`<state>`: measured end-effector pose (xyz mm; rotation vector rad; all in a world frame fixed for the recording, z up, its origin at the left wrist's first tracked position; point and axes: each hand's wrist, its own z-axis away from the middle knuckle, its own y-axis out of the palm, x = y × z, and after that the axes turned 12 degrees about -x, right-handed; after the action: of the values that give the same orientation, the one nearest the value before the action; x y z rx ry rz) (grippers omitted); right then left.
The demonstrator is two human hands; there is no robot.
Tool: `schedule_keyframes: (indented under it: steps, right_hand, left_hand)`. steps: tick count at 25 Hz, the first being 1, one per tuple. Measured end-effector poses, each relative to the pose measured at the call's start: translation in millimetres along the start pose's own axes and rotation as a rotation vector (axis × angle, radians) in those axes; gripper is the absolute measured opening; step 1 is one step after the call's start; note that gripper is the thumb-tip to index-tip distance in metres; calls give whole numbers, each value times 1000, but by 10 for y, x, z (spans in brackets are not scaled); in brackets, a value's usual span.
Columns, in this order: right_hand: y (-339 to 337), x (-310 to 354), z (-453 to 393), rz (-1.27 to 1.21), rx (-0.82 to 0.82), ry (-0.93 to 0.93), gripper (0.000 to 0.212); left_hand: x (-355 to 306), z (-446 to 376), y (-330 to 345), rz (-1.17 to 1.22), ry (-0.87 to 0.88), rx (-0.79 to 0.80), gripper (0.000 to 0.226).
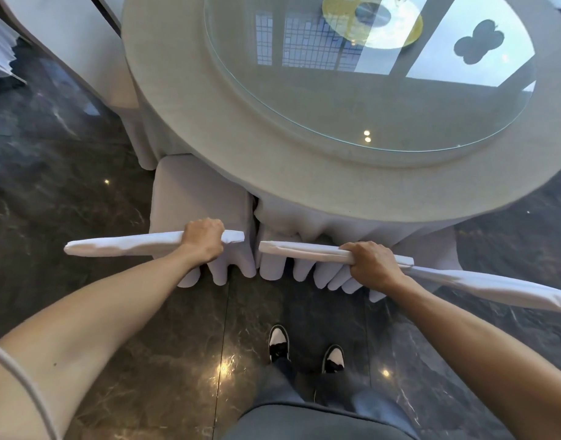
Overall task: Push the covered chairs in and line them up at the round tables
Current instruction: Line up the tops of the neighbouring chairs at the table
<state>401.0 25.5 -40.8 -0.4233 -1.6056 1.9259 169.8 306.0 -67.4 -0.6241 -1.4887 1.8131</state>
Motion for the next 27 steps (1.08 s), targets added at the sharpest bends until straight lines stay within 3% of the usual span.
schedule_keyframes:
  steps: [10, 18, 27]
  right_hand:
    - [-51, -114, -28, 17, -10, -50, 50]
    - [-134, -187, -100, 15, -8, -56, 49]
    - [-56, -133, -83, 33, -1, -42, 52]
  left_hand:
    - [254, 119, 203, 91, 46, -46, 28]
    - [648, 140, 130, 103, 95, -71, 48]
    - [561, 276, 146, 77, 154, -78, 23]
